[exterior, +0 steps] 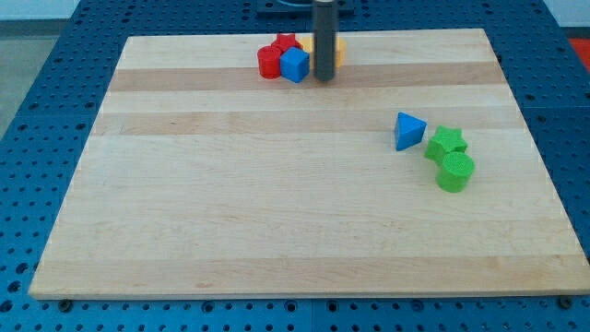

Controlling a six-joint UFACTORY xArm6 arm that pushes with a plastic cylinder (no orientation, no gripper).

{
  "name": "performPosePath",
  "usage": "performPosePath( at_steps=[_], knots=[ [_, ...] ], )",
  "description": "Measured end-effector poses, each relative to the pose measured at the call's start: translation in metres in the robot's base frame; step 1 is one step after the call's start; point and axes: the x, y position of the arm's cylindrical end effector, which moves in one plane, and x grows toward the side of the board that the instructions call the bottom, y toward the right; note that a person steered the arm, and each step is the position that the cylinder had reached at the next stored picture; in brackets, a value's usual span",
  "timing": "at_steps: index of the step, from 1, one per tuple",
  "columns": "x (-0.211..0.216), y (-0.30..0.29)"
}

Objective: Move the green circle down to the blue cube

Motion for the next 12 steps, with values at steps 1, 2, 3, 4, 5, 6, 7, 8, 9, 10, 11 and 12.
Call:
performPosePath(
  at_steps=[1, 2, 3, 4, 5, 6, 7, 8, 9, 10, 11, 12],
  knots=[
    [0.039, 0.089],
    [0.15, 0.126],
    [0.226, 0.123],
    [0.235, 0.12],
    [0.229, 0.12],
    [0.203, 0.147],
    [0.219, 0.21],
    [0.273, 0.244],
    [0.304, 0.212],
    [0.305, 0.181],
    [0.3, 0.158],
    [0.29, 0.131]
  ],
)
